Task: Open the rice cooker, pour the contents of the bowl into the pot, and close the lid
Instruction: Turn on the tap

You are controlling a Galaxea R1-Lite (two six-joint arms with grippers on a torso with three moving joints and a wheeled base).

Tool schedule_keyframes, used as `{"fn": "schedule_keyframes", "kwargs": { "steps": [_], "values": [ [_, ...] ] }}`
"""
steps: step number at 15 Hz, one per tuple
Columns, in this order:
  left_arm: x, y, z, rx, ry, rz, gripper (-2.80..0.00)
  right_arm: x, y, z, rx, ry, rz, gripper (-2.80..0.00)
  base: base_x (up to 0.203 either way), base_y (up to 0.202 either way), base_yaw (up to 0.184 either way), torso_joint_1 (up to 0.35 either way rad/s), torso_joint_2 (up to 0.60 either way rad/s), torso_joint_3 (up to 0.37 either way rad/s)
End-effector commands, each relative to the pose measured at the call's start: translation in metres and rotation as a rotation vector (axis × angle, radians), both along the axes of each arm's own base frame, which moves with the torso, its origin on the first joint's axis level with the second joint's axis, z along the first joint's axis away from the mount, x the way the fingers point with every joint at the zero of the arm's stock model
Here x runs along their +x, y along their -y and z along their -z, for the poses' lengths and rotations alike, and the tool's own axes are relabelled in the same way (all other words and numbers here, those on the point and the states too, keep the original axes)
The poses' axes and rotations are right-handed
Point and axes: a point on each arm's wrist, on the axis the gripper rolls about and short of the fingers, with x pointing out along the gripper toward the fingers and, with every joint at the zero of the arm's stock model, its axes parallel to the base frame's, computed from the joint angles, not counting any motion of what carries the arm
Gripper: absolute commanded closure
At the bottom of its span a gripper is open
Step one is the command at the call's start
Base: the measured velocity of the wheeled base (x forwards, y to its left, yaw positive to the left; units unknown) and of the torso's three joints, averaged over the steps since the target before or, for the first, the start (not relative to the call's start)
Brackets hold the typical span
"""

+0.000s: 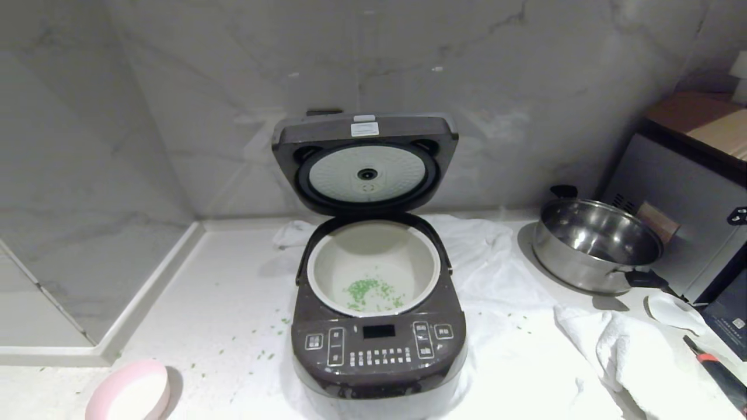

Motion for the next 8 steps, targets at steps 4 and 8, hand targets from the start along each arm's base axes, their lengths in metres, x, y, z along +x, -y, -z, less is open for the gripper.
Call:
{"fn": "schedule_keyframes", "kwargs": {
  "steps": [4,8],
  "values": [
    [-0.0002,0.0000,0.0002,0.000,0.001,-0.001,0.00,0.0001,0.0000,0.0000,0.000,-0.001,0.000,0.00,-0.195,0.000,0.000,0.003,0.00,0.002],
    [-0.0002,0.0000,0.0002,-0.001,0.001,-0.001,0.00,0.0001,0.0000,0.0000,0.000,-0.001,0.000,0.00,-0.184,0.000,-0.001,0.001,0.00,0.001]
  ]
}}
